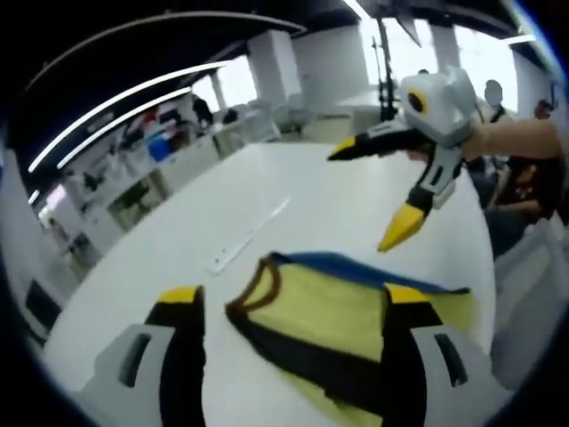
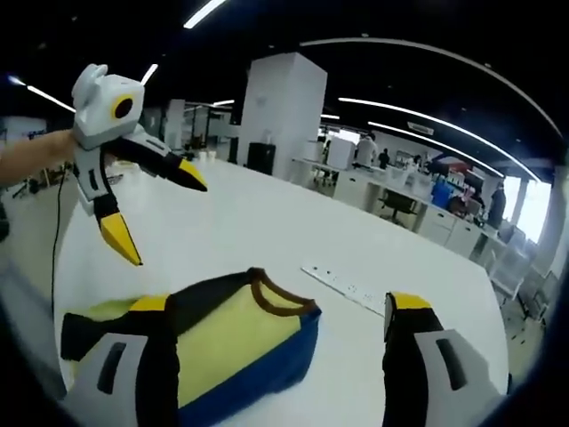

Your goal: Fold the garment on the visible template until the final outline fits inside the template.

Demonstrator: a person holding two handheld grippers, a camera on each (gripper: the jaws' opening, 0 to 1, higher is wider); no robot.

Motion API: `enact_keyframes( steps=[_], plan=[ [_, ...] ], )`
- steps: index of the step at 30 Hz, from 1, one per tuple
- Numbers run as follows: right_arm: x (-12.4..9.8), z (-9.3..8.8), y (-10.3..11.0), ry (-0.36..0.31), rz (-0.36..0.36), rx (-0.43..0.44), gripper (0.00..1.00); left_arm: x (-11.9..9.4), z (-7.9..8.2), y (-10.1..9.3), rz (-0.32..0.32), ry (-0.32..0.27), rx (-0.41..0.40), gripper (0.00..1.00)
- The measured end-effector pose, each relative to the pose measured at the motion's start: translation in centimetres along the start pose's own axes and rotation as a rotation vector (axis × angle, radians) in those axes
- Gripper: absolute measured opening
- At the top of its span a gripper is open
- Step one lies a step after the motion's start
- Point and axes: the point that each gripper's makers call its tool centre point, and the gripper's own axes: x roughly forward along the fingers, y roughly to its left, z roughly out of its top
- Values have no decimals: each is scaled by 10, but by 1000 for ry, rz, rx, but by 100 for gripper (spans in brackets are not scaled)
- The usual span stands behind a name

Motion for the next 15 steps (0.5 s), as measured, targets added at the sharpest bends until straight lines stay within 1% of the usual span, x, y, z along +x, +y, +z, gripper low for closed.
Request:
enact_keyframes(
  steps=[4,6,7,11,15],
  plan=[
    [-6,-3,3,11,4,-1,100,-6,-3,-9,-15,11,-15,78],
    [-11,-1,7,5,5,1,100,-10,-2,-11,-15,6,-20,79],
    [-17,1,13,1,8,4,100,-13,-1,-13,-18,-1,-27,79],
    [-23,8,17,-16,14,8,100,-23,4,-21,-26,-32,-52,81],
    [-30,10,26,-21,23,6,100,-32,6,-30,-30,-34,-47,83]
  ],
)
